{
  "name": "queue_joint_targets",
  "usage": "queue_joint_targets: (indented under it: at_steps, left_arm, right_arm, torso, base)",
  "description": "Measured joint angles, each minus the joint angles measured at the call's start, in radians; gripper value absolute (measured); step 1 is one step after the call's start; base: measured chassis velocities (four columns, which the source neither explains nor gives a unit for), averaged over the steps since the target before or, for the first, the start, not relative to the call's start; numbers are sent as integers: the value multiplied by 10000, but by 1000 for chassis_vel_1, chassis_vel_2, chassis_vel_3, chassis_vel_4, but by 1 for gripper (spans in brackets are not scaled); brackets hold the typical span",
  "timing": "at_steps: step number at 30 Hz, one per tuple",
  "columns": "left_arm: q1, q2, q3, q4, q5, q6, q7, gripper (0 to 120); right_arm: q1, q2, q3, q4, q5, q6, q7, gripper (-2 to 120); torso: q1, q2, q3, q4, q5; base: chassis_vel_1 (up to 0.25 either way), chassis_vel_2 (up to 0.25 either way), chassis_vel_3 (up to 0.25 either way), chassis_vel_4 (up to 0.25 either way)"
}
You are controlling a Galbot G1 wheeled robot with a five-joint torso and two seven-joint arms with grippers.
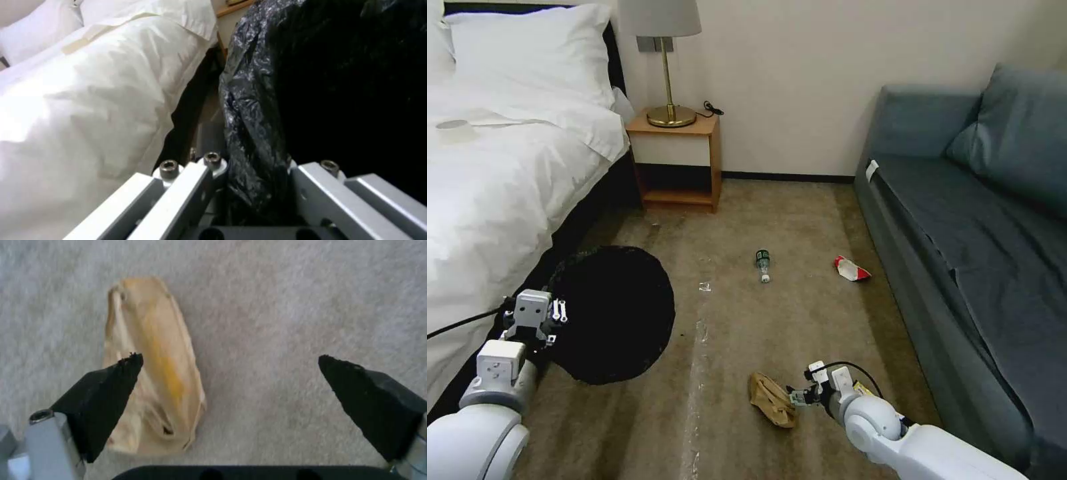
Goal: Pick up the trash bin, then pick up the garbage on the floor and place it into the trash bin.
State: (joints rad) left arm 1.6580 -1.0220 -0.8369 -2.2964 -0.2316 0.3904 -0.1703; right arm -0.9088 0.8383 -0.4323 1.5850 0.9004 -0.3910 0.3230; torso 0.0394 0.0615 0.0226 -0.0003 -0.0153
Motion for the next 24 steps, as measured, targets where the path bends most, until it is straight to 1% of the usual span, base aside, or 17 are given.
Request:
queue_joint_targets:
  at_steps: [1, 3, 4, 6, 10, 16, 18, 24]
  left_arm:
    - [61, 89, -72, -26, -54, 31, 3, 4]
    - [68, 109, -83, -31, -69, 43, 3, 4]
    - [76, 217, -116, -48, -137, 131, 3, 4]
    - [70, 262, -120, -55, -166, 172, 1, 4]
    - [47, 381, -120, -156, -288, 340, -34, 4]
    - [140, 370, -129, -201, -313, 364, -32, 4]
    - [227, 302, -150, -239, -309, 358, -13, 4]
    - [429, 208, -195, -337, -305, 243, 59, 4]
  right_arm:
    - [155, -69, -231, -74, 26, -23, -164, 100]
    - [189, -76, -280, -90, 36, -26, -196, 100]
    - [367, -76, -516, -201, 99, -83, -403, 100]
    - [457, -50, -649, -283, 108, -102, -497, 100]
    - [911, 228, -1293, -790, 38, -101, -853, 100]
    - [1303, 538, -1700, -1243, -34, -33, -1110, 100]
    - [1484, 735, -1905, -1528, -59, 59, -1262, 100]
    - [1403, 960, -2003, -1985, -421, 226, -1547, 100]
  torso:
    - [0, 0, 0, 0, -2]
    - [0, -1, 0, -1, -2]
    - [0, 0, 0, 0, 1]
    - [0, 0, 0, 0, -2]
    - [0, 0, 0, -1, 0]
    - [0, 1, 0, 0, -1]
    - [0, 0, 0, 1, 0]
    - [0, 0, 0, 1, 0]
  base:
    - [0, 0, 0, 0]
    - [0, 0, 0, 0]
    - [0, 0, 0, 0]
    - [0, 0, 0, 0]
    - [0, 0, 0, 0]
    - [0, 0, 0, 0]
    - [0, 0, 0, 0]
    - [0, 0, 0, 0]
